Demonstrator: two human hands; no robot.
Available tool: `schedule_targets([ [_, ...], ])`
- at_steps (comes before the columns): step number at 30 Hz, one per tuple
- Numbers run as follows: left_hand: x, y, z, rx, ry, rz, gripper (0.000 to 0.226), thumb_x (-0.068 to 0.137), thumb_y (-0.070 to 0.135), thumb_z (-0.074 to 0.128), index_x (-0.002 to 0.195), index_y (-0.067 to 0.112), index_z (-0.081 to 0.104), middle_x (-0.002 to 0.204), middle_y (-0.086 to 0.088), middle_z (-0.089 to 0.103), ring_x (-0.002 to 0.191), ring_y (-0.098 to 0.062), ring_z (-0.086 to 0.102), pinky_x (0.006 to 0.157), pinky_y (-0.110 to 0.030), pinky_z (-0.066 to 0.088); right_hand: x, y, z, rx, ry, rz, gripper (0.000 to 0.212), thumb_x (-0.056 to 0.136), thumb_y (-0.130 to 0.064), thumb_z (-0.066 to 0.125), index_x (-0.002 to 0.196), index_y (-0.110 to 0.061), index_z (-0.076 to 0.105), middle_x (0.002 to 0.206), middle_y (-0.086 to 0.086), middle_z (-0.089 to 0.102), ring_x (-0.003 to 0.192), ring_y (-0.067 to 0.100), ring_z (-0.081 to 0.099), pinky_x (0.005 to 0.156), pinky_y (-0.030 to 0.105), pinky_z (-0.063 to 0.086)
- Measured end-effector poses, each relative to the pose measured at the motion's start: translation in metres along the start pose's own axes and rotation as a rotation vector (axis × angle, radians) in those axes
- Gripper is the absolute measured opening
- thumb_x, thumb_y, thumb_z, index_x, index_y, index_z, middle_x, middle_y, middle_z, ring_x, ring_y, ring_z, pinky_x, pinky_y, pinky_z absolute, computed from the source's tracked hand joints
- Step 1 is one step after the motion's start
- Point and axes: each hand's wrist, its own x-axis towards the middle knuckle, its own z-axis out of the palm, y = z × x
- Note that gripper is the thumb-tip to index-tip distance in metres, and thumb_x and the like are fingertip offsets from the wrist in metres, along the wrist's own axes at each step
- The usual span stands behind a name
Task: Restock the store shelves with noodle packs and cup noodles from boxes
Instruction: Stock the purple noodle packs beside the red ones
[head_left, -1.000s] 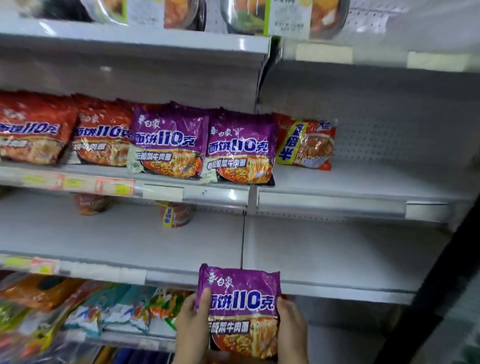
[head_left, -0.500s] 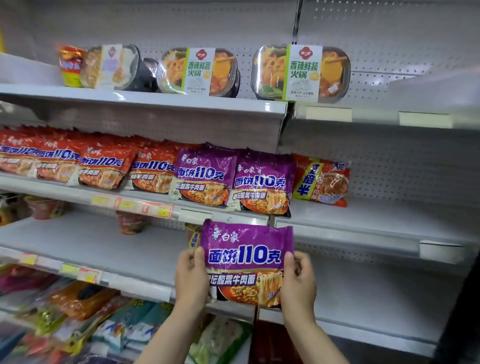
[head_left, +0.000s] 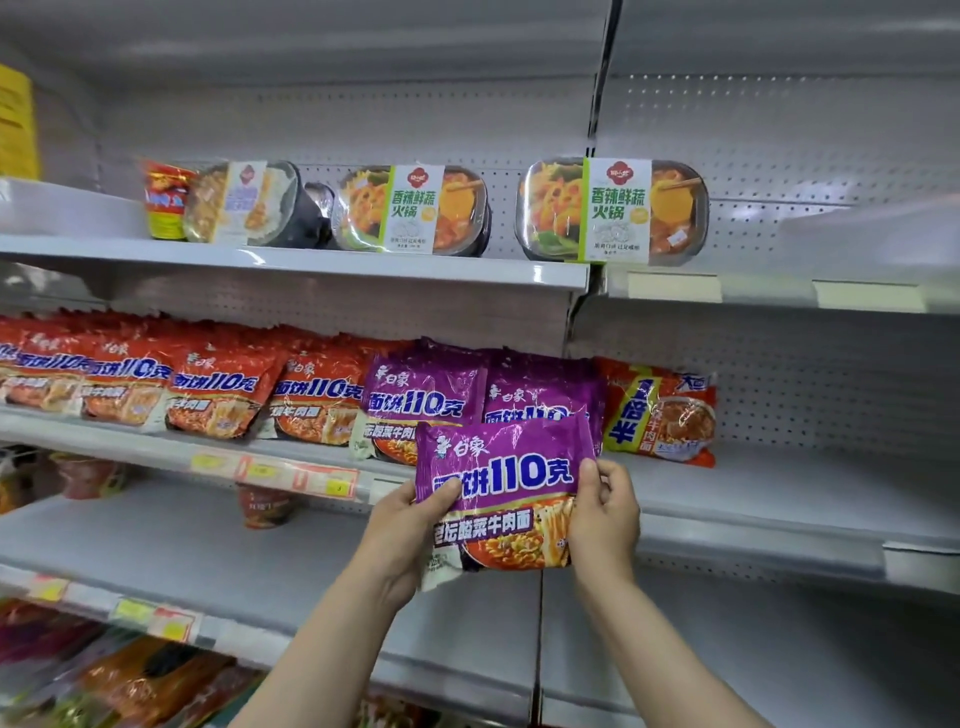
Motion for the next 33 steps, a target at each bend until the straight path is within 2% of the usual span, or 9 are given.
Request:
schedule_targets([
  [2,0.01,0.006,-0.001,-0.01,-0.016,0.0,0.037,0.092,0.019,0.07,0.122,0.003,0.058,0.105,-0.021,0.075,0.092,-0.039,0.073,0.074,-0.048,0.061,0.006,-0.002,0.005,0.011,0.014,-0.008,0.022,0.105,-0.04,0.047,0.104,-0.02,0.056,0.09,-0.004,0.071,0.077,0.009,0.071,0.055,0.021,0.05],
  [9,0.037,0.018,-0.01,-0.039,-0.035,-0.024,0.032,0.092,0.016,0.069,0.119,0.001,0.06,0.097,-0.019,0.076,0.076,-0.031,0.075,0.059,-0.04,0.061,0.023,-0.002,0.014,0.047,0.037,-0.007,0.025,0.106,-0.04,0.045,0.096,-0.021,0.058,0.091,-0.002,0.07,0.083,0.015,0.07,0.066,0.032,0.055],
  [13,0.048,0.02,-0.037,-0.027,-0.004,-0.031,0.033,0.093,0.016,0.068,0.119,-0.002,0.06,0.098,-0.022,0.076,0.078,-0.033,0.075,0.068,-0.045,0.062,0.03,0.003,0.013,0.018,0.02,-0.084,0.021,0.107,-0.034,0.044,0.107,-0.026,0.063,0.094,-0.005,0.072,0.089,0.013,0.07,0.075,0.035,0.059],
  [17,0.058,0.03,-0.065,-0.039,0.006,-0.014,0.029,0.094,0.014,0.066,0.117,-0.001,0.061,0.094,-0.022,0.076,0.071,-0.032,0.075,0.056,-0.043,0.061,0.034,0.009,0.022,-0.021,-0.06,-0.107,0.02,0.107,-0.031,0.045,0.118,-0.031,0.062,0.105,-0.011,0.072,0.1,0.002,0.066,0.087,0.026,0.054],
  [20,0.062,0.035,-0.075,-0.035,0.016,0.002,0.025,0.094,0.014,0.066,0.113,-0.001,0.061,0.086,-0.019,0.076,0.066,-0.031,0.075,0.052,-0.041,0.06,0.032,0.01,0.031,-0.087,-0.106,-0.146,0.021,0.106,-0.031,0.046,0.12,-0.033,0.062,0.115,-0.015,0.067,0.104,-0.008,0.059,0.082,0.012,0.045],
  [22,0.065,0.037,-0.081,-0.043,0.032,0.013,0.025,0.093,0.013,0.066,0.114,-0.001,0.062,0.087,-0.019,0.076,0.067,-0.03,0.075,0.052,-0.04,0.06,0.031,0.01,0.035,-0.129,-0.136,-0.183,0.022,0.106,-0.03,0.048,0.122,-0.034,0.062,0.121,-0.018,0.063,0.108,-0.01,0.055,0.083,0.01,0.043],
  [24,0.068,0.037,-0.086,-0.043,0.044,0.021,0.028,0.093,0.014,0.067,0.115,-0.002,0.062,0.089,-0.019,0.076,0.068,-0.03,0.075,0.053,-0.04,0.06,0.032,0.014,0.039,-0.188,-0.156,-0.218,0.023,0.106,-0.03,0.048,0.124,-0.036,0.061,0.123,-0.021,0.06,0.112,-0.008,0.053,0.089,0.015,0.044],
  [28,0.072,0.039,-0.093,-0.034,0.053,0.025,0.03,0.092,0.016,0.069,0.116,0.0,0.062,0.091,-0.018,0.077,0.071,-0.03,0.075,0.056,-0.04,0.061,0.033,0.021,0.043,-0.297,-0.171,-0.257,0.025,0.105,-0.033,0.047,0.127,-0.038,0.059,0.127,-0.017,0.06,0.121,0.006,0.053,0.098,0.031,0.048],
  [33,0.077,0.044,-0.1,-0.03,0.061,0.038,0.031,0.091,0.017,0.071,0.116,0.001,0.062,0.095,-0.019,0.076,0.073,-0.03,0.075,0.057,-0.041,0.061,0.029,0.023,0.046,-0.387,-0.177,-0.268,0.029,0.106,-0.034,0.046,0.133,-0.033,0.054,0.125,-0.014,0.056,0.119,0.006,0.05,0.098,0.032,0.048],
])
